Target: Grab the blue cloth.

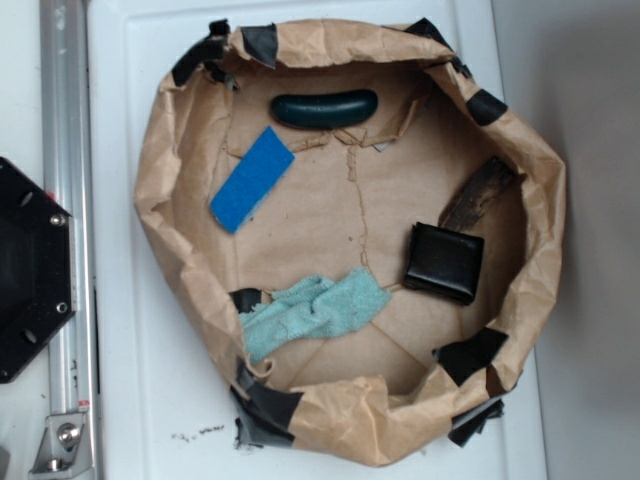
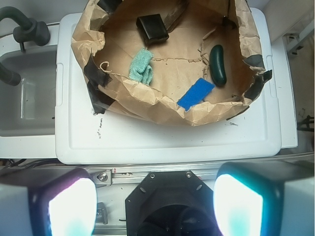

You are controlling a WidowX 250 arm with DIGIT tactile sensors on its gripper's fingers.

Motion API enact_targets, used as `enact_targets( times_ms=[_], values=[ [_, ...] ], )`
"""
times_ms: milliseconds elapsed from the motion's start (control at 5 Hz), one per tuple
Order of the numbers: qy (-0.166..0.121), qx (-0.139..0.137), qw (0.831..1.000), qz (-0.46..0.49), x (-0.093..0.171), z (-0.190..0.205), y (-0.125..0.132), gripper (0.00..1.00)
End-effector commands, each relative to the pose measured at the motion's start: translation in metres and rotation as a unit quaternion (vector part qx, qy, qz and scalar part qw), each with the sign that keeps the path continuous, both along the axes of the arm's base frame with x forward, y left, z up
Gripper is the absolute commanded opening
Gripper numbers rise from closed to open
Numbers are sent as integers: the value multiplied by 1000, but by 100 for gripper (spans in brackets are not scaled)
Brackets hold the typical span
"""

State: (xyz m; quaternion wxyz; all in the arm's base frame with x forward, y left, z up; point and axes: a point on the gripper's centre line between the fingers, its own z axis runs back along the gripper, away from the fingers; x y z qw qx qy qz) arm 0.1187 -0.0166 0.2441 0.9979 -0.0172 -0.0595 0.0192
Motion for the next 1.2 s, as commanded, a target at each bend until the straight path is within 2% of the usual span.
enact_targets(
  times_ms=[0,200,400,600,800,1000],
  values=[
    [0,0,1000,0,0,0,0,100],
    [10,0,998,54,50,-38,10,100],
    [28,-10,996,87,98,-57,6,100],
    [33,-11,991,127,138,-84,7,100],
    [60,2,988,139,155,-126,17,100],
    [80,9,990,113,141,-161,10,100]
  ],
)
